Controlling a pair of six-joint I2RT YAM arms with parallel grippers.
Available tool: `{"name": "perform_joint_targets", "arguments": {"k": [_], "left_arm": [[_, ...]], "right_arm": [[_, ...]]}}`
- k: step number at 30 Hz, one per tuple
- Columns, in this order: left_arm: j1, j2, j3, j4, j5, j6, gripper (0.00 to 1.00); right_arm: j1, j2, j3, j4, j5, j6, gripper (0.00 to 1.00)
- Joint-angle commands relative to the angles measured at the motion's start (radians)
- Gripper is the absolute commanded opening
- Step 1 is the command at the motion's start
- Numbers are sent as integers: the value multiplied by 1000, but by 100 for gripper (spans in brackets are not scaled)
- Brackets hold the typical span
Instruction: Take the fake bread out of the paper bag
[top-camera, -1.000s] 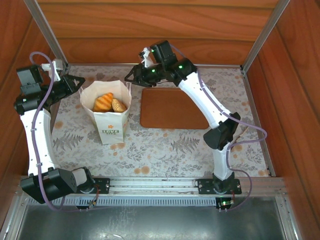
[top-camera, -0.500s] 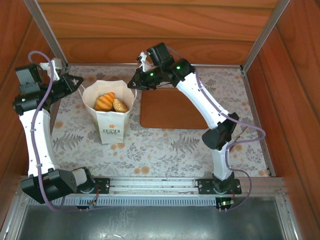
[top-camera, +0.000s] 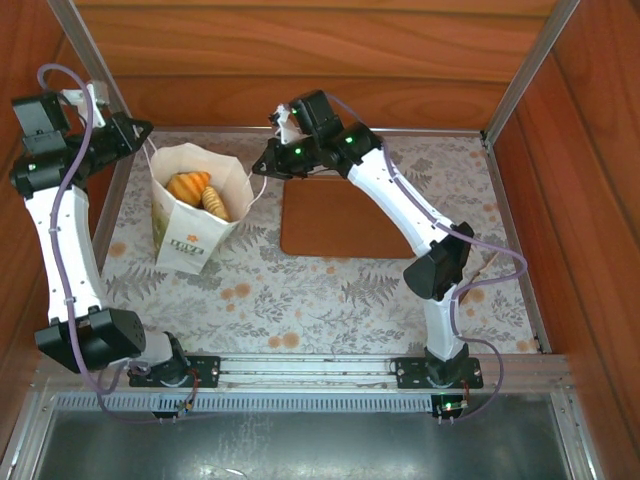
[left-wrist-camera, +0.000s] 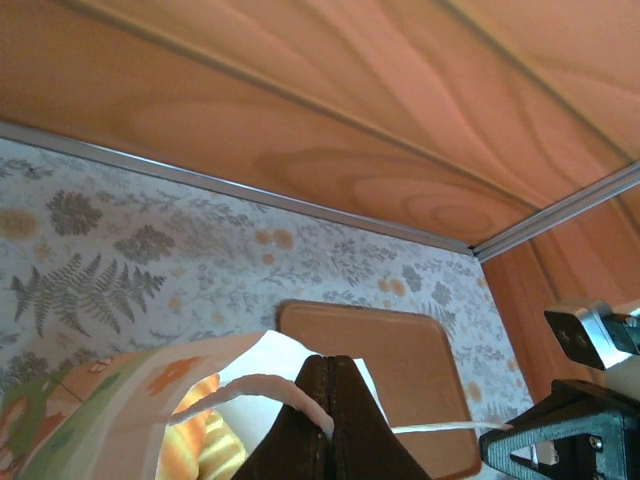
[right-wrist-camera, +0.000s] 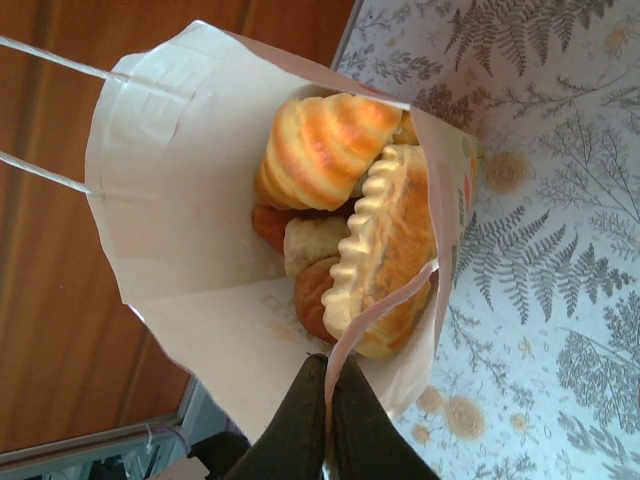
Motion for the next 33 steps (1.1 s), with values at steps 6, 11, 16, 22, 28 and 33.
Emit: {"name": "perform_joint_targets", "arguments": {"k": [6, 11, 16, 22, 28, 33], "left_arm": [[-18, 100, 120, 14, -70, 101, 0], [-113, 118, 99, -2, -144, 158, 0], [-228, 132, 70, -3, -271, 188, 0], [-310, 192, 98, -3, -244, 145, 0], [-352, 248, 79, -2, -221, 112, 0], [-356, 252, 16, -3, -270, 105, 0]], "right_arm": [[-14, 65, -105, 194, 11, 68, 8], [-49, 6, -287, 296, 20, 107, 8], [-107, -77, -482, 387, 22, 133, 8], [-165, -119, -603, 390, 7, 121, 8], [-187, -117, -681, 417, -8, 131, 8], [-187, -76, -679, 427, -26, 151, 8]]}}
